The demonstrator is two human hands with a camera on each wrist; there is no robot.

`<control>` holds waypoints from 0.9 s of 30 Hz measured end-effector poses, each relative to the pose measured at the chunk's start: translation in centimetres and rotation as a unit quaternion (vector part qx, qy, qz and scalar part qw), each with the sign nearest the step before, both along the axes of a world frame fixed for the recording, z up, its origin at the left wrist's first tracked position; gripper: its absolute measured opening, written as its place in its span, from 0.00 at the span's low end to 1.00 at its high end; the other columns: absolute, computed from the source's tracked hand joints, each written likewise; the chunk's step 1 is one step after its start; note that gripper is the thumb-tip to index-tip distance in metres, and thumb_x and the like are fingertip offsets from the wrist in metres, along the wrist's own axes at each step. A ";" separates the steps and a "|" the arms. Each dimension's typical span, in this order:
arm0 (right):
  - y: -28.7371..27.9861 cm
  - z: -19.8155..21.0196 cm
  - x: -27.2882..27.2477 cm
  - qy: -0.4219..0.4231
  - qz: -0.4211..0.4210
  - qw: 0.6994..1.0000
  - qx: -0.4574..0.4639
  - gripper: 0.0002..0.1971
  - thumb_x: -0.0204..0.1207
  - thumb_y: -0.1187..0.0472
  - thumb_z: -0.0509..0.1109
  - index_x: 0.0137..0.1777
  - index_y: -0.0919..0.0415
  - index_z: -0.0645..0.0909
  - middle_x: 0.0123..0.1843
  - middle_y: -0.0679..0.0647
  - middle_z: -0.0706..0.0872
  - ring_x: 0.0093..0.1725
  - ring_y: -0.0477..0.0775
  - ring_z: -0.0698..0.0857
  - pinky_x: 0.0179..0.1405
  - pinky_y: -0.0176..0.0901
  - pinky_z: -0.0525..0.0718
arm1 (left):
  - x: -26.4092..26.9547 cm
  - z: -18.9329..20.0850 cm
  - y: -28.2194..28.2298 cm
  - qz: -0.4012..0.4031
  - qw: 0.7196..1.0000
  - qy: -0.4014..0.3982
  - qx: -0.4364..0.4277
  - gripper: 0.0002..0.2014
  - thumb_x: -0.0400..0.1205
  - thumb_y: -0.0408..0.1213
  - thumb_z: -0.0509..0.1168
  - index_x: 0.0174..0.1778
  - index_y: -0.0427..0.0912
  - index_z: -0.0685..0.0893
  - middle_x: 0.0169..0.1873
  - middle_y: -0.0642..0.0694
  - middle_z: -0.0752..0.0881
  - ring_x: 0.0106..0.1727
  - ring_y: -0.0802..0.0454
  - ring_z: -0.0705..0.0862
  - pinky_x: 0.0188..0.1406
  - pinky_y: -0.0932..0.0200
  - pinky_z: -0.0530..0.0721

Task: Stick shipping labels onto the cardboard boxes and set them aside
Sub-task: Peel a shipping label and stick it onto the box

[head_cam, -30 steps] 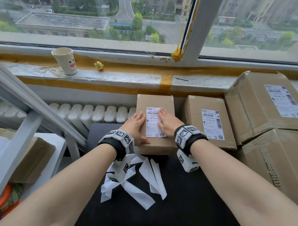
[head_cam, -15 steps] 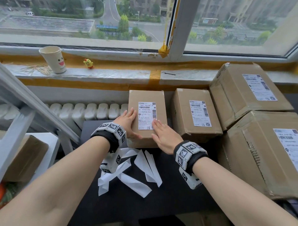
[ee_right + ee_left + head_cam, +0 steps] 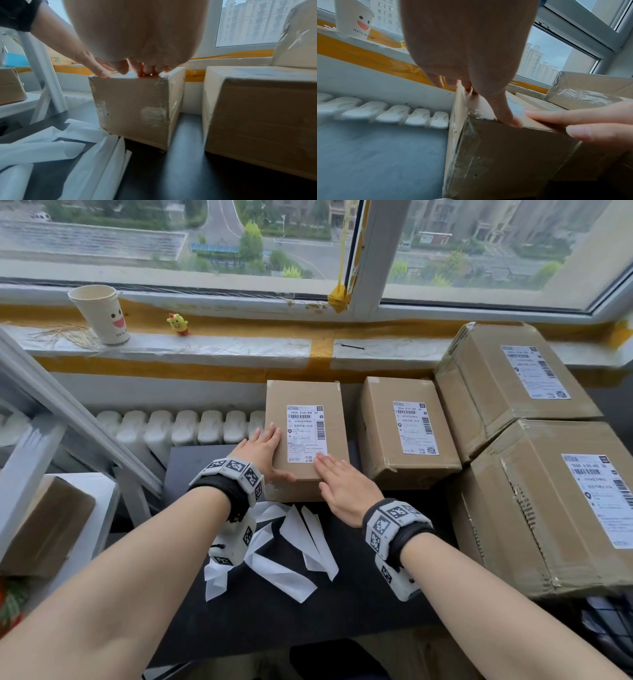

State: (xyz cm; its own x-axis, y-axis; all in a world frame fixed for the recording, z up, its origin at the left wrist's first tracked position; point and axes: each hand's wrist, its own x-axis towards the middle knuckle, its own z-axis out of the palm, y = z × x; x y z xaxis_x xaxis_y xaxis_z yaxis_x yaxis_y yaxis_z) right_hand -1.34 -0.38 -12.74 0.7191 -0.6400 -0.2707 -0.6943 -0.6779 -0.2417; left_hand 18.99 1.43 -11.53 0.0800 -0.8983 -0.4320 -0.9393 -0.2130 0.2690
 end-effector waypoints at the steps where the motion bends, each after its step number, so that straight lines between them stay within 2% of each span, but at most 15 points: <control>1: -0.1 0.1 -0.5 0.007 -0.004 1.000 -0.001 0.27 0.87 0.55 0.45 0.84 0.59 0.46 0.86 0.52 0.48 0.85 0.47 0.48 0.82 0.39 0.42 | 0.0 0.0 0.0 0.000 1.000 -0.002 0.001 0.55 0.72 0.61 0.69 0.83 0.44 0.40 0.83 0.48 0.40 0.84 0.47 0.42 0.84 0.47 0.46; 6: -0.4 0.6 -1.1 0.022 -0.031 0.999 0.013 0.26 0.87 0.54 0.43 0.84 0.60 0.47 0.86 0.51 0.50 0.84 0.47 0.49 0.83 0.42 0.44 | -0.2 -0.1 0.2 0.004 1.000 -0.004 0.000 0.53 0.73 0.60 0.69 0.83 0.45 0.41 0.83 0.47 0.40 0.84 0.46 0.42 0.83 0.46 0.47; 9: -0.3 0.6 -1.2 -0.003 -0.078 0.997 0.016 0.27 0.87 0.54 0.44 0.83 0.62 0.46 0.86 0.54 0.48 0.84 0.47 0.49 0.83 0.41 0.44 | -0.4 -0.2 0.5 -0.003 1.000 -0.002 -0.004 0.49 0.75 0.58 0.67 0.83 0.50 0.42 0.83 0.44 0.40 0.84 0.43 0.43 0.83 0.44 0.48; 12: 0.1 0.2 -1.1 -0.025 -0.079 0.996 0.014 0.28 0.87 0.54 0.46 0.84 0.58 0.43 0.86 0.52 0.46 0.85 0.47 0.47 0.83 0.42 0.44 | -0.6 -0.2 0.9 -0.008 1.000 0.012 -0.015 0.46 0.76 0.56 0.66 0.82 0.57 0.41 0.83 0.42 0.41 0.84 0.43 0.44 0.82 0.45 0.48; 15: 0.1 -0.4 -0.7 -0.025 -0.075 0.997 0.012 0.27 0.87 0.53 0.47 0.84 0.55 0.46 0.86 0.51 0.47 0.85 0.49 0.48 0.84 0.45 0.45 | -0.7 -0.2 0.9 -0.015 1.000 0.008 -0.016 0.44 0.77 0.57 0.65 0.82 0.61 0.43 0.83 0.40 0.41 0.84 0.42 0.45 0.82 0.45 0.49; 20: 0.3 -0.4 -1.1 -0.034 -0.072 0.997 0.004 0.27 0.86 0.53 0.49 0.84 0.57 0.50 0.86 0.50 0.50 0.84 0.47 0.49 0.83 0.40 0.43 | -0.5 -0.3 0.9 -0.017 1.000 -0.013 -0.002 0.41 0.78 0.59 0.63 0.82 0.57 0.47 0.83 0.41 0.40 0.84 0.42 0.47 0.82 0.44 0.50; 24: 0.8 -0.5 -0.3 -0.041 -0.054 0.998 -0.013 0.29 0.86 0.51 0.49 0.84 0.59 0.49 0.86 0.52 0.49 0.85 0.47 0.48 0.82 0.39 0.40 | -0.7 -0.1 0.9 -0.006 1.000 0.004 -0.014 0.42 0.77 0.58 0.65 0.82 0.55 0.50 0.83 0.42 0.42 0.84 0.43 0.48 0.82 0.46 0.49; 27: 0.9 -0.7 1.3 -0.039 -0.021 0.999 -0.001 0.27 0.86 0.54 0.48 0.84 0.58 0.49 0.86 0.51 0.50 0.85 0.48 0.48 0.83 0.41 0.41 | -0.6 -0.1 0.9 0.015 0.999 0.027 -0.030 0.44 0.74 0.56 0.69 0.82 0.52 0.53 0.84 0.43 0.46 0.84 0.45 0.50 0.83 0.48 0.50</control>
